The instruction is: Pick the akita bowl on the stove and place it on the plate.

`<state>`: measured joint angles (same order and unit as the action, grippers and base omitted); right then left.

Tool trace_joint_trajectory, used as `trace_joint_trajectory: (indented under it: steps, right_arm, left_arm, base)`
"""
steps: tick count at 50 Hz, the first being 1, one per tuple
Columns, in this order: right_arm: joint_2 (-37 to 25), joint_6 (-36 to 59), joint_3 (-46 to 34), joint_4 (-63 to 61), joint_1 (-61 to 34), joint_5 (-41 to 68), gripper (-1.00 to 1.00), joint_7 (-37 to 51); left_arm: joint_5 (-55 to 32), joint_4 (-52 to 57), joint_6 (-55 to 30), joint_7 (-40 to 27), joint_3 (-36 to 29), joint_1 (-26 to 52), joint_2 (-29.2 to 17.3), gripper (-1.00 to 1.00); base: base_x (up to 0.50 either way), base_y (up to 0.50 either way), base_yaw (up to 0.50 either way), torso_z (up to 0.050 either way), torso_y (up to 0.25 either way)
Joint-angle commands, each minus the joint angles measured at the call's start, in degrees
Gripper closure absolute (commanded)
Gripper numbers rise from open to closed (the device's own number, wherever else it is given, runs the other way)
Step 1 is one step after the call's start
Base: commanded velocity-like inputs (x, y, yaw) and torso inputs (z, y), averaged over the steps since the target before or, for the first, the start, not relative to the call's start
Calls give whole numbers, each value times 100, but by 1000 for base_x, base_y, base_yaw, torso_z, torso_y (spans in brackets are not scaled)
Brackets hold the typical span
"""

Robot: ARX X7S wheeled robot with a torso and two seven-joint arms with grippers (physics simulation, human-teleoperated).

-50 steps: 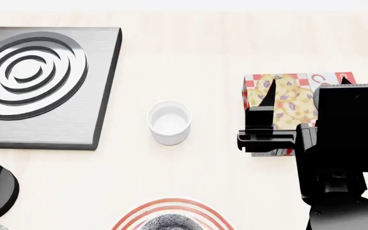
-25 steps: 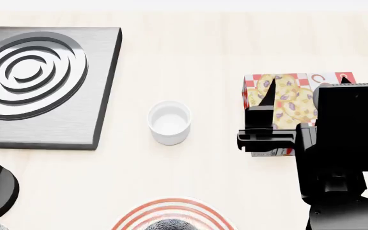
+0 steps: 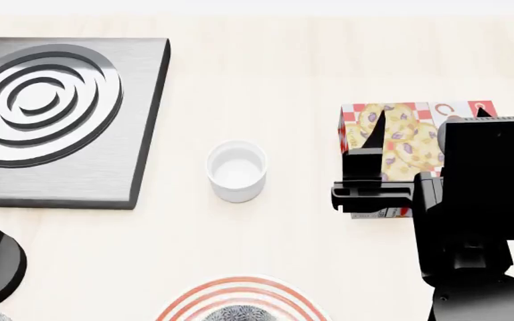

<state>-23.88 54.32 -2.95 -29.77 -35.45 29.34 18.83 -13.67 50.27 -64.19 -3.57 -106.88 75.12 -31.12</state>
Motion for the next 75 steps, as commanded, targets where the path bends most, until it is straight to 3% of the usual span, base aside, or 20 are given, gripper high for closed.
trace_joint_trajectory:
  steps: [1,43,75]
  right_arm:
    - [88,-72,110,69,-3,-80,-100,-89]
    - [52,-71,69,67,-12,-18,-100,-25]
    - [16,-142,16,111,2,4,-100,-18]
  left_arm:
    - [143,-47,-44,45,131,-10,124,-100]
    - [-20,215,-220,-17,508,-42,80,-100]
    - [-523,465,-354,-132,1820,-355,293,-100]
  base:
    - [0,0,0,0,0]
    - [0,0,0,0,0]
    - [0,0,0,0,0]
